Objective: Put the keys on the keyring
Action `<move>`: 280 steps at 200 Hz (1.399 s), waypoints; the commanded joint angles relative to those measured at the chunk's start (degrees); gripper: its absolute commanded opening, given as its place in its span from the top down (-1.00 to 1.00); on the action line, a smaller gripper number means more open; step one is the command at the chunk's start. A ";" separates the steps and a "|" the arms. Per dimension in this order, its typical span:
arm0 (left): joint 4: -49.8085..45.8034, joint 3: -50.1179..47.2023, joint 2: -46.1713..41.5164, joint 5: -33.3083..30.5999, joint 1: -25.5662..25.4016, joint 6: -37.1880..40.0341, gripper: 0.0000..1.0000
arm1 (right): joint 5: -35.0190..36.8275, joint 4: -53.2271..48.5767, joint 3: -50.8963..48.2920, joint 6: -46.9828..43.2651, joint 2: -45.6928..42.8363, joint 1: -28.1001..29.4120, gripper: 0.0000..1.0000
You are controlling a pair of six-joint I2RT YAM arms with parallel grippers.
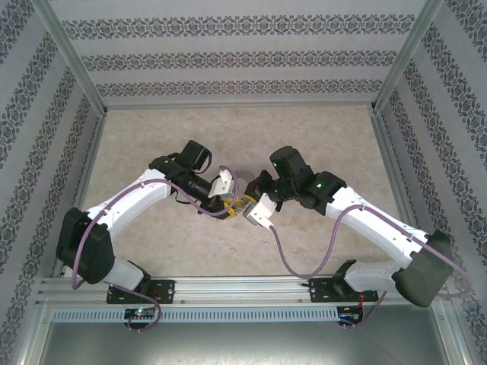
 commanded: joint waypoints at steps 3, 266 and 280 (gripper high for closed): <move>0.66 0.06 -1.65 0.26 -0.36 -1.64 0.52 | -0.93 1.43 0.93 1.90 -0.29 -0.08 0.91; 30.30 -5.13 -4.39 -3.78 -0.31 -36.15 1.00 | -15.67 24.27 -12.21 37.55 -11.71 -9.01 0.15; 30.65 -5.09 -4.84 -3.87 -0.22 -36.34 1.00 | -19.56 23.53 -12.42 41.61 -13.00 -10.96 0.14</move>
